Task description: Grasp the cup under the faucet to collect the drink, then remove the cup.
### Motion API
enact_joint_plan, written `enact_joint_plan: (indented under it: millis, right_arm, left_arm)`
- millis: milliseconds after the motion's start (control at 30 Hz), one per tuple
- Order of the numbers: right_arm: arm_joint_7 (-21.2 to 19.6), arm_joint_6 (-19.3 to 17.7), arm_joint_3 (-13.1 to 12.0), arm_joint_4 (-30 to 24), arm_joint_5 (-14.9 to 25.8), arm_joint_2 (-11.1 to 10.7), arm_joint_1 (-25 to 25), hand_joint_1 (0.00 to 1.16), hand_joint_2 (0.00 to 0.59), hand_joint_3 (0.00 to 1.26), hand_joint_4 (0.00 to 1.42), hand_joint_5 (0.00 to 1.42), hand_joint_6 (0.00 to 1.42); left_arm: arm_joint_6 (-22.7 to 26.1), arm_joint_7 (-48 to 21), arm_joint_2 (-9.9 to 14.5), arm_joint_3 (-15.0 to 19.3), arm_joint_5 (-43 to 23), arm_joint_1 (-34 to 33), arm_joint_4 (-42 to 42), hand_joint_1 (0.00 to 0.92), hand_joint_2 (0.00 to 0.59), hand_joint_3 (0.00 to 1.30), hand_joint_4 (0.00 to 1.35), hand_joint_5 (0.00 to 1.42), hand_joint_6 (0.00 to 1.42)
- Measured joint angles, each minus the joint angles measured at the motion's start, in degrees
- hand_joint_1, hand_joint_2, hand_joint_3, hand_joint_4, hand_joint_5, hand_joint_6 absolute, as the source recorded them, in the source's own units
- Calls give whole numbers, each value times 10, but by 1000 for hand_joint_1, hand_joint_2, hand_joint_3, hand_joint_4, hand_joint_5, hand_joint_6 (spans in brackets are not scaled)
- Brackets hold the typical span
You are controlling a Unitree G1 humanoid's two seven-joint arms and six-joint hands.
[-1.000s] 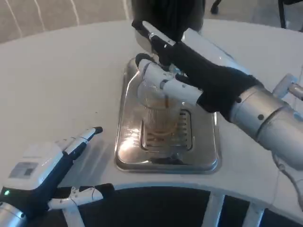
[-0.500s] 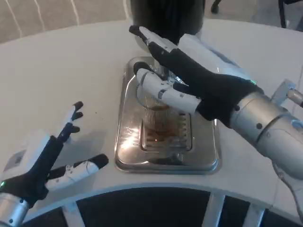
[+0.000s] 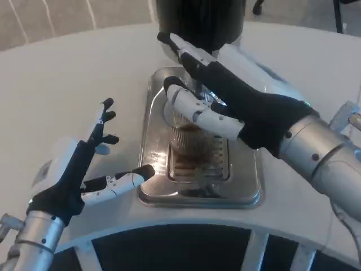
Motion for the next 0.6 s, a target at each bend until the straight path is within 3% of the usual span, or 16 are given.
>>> enact_joint_plan:
  millis: [267, 600]
  right_arm:
    - [9, 0, -8, 0, -3, 6, 1, 0, 573, 0, 0, 0, 0]
    - [17, 1, -7, 1, -21, 17, 1, 0, 575, 0, 0, 0, 0]
  left_arm:
    - [-46, 0, -14, -5, -6, -57, 79, 452, 68, 0, 20, 331, 374]
    - [-63, 8, -25, -20, 16, -106, 147, 443, 68, 0, 34, 328, 350]
